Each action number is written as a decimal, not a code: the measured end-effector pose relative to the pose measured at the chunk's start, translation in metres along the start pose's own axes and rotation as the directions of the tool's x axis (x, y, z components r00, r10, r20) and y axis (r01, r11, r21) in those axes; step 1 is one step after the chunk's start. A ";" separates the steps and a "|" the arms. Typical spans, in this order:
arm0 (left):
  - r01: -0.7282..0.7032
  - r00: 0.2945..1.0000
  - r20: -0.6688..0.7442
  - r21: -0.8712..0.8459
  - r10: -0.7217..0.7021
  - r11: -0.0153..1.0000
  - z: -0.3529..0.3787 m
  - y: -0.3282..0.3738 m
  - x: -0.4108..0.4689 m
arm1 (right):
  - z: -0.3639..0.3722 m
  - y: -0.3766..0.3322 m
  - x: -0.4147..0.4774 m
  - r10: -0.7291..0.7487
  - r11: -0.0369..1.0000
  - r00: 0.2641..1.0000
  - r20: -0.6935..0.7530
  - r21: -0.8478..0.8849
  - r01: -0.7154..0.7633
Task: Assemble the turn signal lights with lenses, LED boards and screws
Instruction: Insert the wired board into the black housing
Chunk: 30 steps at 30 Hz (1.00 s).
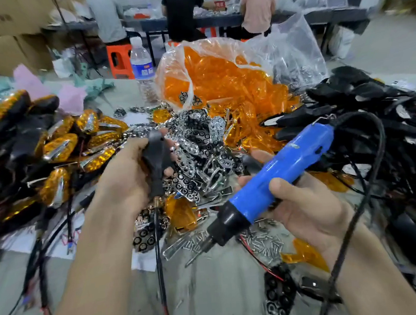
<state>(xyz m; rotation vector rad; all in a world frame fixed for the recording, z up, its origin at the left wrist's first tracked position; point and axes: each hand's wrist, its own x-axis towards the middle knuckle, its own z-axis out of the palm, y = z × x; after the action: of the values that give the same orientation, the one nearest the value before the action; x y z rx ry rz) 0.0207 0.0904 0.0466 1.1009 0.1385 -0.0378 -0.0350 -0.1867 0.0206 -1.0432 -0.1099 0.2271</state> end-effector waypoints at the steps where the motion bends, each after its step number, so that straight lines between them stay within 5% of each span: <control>1: -0.016 0.999 -0.046 0.059 0.019 0.998 -0.006 0.007 -0.001 | 0.006 -0.001 0.002 -0.001 1.000 0.996 -0.088 -0.022 -0.001; 3: -0.085 0.978 -0.156 0.297 0.137 0.951 -0.023 0.023 0.004 | 0.013 -0.003 0.006 -0.019 0.989 0.962 -0.273 -0.146 -0.021; 5: -0.168 0.914 -0.184 0.641 0.362 0.749 -0.044 0.036 0.011 | 0.010 -0.005 0.013 -0.083 0.940 0.901 -0.426 -0.334 -0.071; 7: -0.179 0.856 -0.119 0.845 0.504 0.504 -0.059 0.042 0.015 | 0.007 -0.010 0.016 -0.200 0.785 0.882 -0.427 -0.609 -0.117; 10: -0.128 0.859 -0.042 0.948 0.510 0.293 -0.078 0.040 0.027 | 0.011 -0.017 0.013 -0.236 0.476 0.912 -0.337 -0.858 -0.194; 14: -0.121 0.855 0.024 0.981 0.518 0.153 -0.097 0.015 0.043 | 0.026 -0.006 0.023 -0.177 0.315 0.942 -0.286 -0.923 -0.222; 21: -0.258 0.779 0.134 0.959 0.613 0.118 -0.092 0.003 0.034 | 0.037 0.023 0.043 -0.175 0.196 0.927 -0.331 -0.935 -0.297; 27: -0.242 0.762 0.136 0.967 0.633 0.084 -0.065 0.024 0.013 | 0.044 0.021 0.048 -0.322 -0.261 0.885 -0.335 -0.868 -0.423; 30: -0.256 0.803 0.106 0.950 0.587 0.179 -0.045 0.031 -0.004 | 0.065 0.013 0.036 -0.445 -0.263 0.884 -0.141 -0.923 -0.280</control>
<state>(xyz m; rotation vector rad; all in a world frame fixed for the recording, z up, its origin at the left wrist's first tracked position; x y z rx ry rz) 0.0158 0.1440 0.0545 2.3609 0.0391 0.6804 -0.0143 -0.1171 0.0417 -2.8818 0.1325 -0.4632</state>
